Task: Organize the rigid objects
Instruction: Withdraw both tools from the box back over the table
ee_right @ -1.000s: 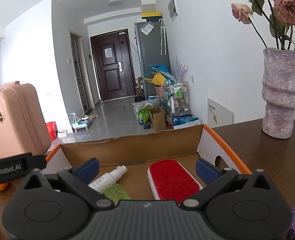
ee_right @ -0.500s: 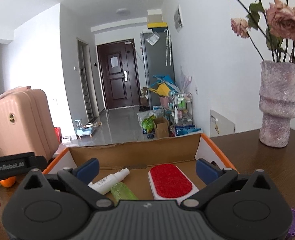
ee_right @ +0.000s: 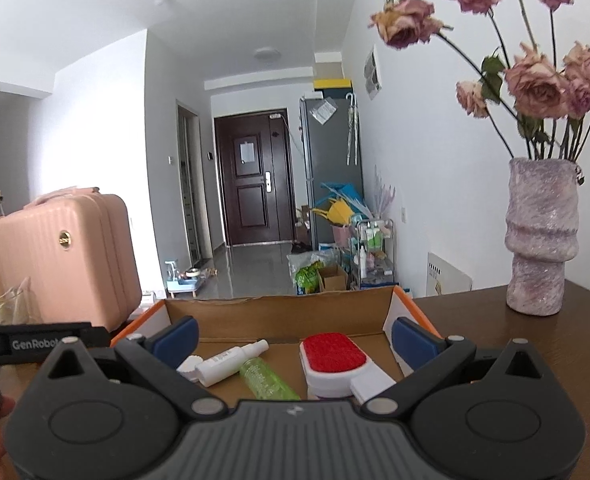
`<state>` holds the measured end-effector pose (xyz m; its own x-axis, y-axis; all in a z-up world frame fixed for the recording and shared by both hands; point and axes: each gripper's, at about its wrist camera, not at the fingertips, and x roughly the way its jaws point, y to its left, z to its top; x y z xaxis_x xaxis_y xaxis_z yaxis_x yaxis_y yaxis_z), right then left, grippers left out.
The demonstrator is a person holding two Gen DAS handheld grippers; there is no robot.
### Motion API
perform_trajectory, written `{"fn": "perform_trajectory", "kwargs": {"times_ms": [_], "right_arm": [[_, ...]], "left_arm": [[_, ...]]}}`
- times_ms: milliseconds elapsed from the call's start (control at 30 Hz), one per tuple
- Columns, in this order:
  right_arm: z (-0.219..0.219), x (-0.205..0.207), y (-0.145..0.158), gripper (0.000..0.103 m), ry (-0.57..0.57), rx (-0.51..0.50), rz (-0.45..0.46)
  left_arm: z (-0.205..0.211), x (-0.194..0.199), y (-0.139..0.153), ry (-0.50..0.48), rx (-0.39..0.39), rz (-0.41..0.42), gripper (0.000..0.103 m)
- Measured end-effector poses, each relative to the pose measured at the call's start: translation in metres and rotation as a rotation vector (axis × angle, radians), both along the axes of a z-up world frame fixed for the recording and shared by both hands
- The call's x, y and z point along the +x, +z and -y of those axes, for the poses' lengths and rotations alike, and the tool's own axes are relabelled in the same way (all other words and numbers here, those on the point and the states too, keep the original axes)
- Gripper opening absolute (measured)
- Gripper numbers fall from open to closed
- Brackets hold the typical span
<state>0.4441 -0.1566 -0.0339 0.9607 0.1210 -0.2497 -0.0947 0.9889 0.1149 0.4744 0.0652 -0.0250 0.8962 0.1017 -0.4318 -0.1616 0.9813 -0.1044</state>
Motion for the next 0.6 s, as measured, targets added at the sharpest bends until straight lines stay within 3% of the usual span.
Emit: {"fn": "perform_trajectory", "kwargs": {"times_ms": [600], "right_arm": [[0.011,-0.069,-0.006,0.103,0.0,0.0,0.007]], "left_arm": [[0.006,-0.066,-0.01,-0.05,0.017,-0.029,0.103]]}}
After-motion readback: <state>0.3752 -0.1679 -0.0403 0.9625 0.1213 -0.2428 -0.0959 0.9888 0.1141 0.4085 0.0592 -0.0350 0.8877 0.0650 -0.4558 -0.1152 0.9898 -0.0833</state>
